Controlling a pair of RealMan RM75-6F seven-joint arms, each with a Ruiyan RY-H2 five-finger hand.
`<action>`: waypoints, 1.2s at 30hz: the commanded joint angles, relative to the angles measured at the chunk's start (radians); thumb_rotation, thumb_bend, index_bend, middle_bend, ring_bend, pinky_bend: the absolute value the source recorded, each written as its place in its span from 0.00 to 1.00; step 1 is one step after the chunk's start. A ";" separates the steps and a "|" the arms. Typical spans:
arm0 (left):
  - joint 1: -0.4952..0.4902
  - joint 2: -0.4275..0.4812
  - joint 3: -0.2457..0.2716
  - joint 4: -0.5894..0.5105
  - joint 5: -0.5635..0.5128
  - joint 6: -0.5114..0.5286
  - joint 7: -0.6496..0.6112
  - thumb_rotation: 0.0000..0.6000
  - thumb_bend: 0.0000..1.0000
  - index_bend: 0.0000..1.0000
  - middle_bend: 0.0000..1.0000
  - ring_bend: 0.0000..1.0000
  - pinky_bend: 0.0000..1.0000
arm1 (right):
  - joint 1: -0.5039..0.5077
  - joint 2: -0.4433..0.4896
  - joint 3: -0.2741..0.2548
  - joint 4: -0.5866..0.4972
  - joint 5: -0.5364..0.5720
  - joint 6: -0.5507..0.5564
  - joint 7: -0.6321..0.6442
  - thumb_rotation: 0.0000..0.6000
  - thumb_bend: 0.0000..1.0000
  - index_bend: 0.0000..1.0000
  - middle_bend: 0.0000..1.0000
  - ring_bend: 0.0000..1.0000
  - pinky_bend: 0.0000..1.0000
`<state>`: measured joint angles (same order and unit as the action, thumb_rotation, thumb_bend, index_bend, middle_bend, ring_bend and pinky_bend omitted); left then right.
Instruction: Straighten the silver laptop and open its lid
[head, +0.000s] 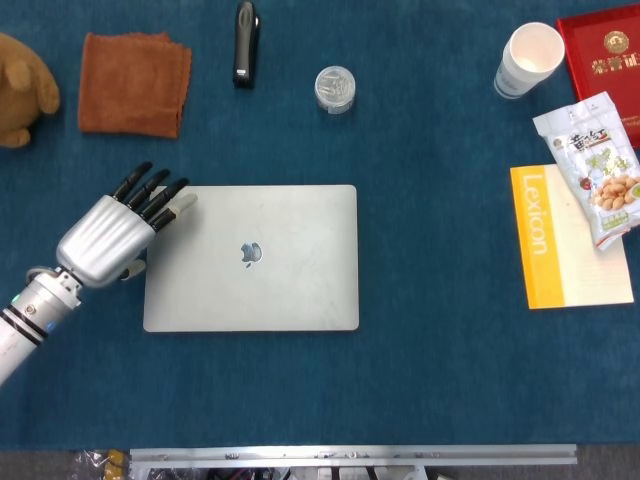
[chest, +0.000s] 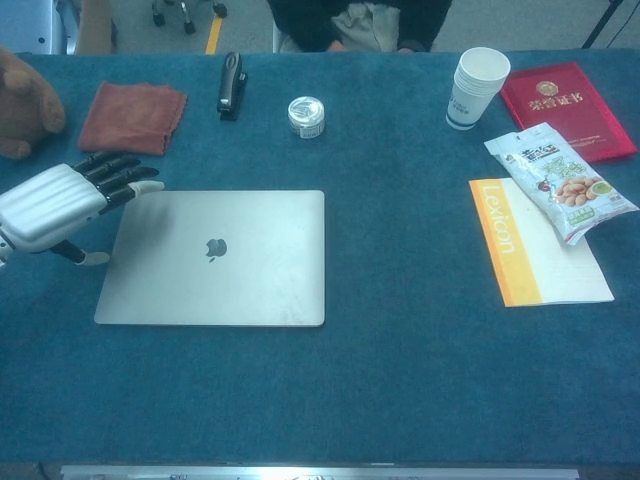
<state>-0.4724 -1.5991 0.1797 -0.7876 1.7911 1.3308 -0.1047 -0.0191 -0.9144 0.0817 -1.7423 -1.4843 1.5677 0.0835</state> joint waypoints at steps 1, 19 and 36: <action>-0.001 -0.005 0.000 0.006 -0.001 -0.001 -0.011 1.00 0.11 0.00 0.04 0.00 0.00 | 0.001 0.000 0.000 -0.002 0.001 -0.001 -0.002 1.00 0.27 0.00 0.02 0.00 0.06; -0.031 -0.011 -0.008 -0.041 0.002 -0.028 -0.011 0.96 0.11 0.00 0.04 0.00 0.00 | -0.004 0.006 0.005 0.011 0.011 0.003 0.023 1.00 0.27 0.00 0.02 0.00 0.06; -0.077 -0.023 -0.023 -0.113 0.006 -0.067 0.024 0.96 0.11 0.00 0.04 0.00 0.00 | -0.016 0.015 0.007 0.032 0.024 0.011 0.054 1.00 0.27 0.00 0.02 0.00 0.06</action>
<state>-0.5475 -1.6210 0.1575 -0.8990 1.7964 1.2660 -0.0823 -0.0345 -0.9001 0.0889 -1.7111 -1.4605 1.5786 0.1368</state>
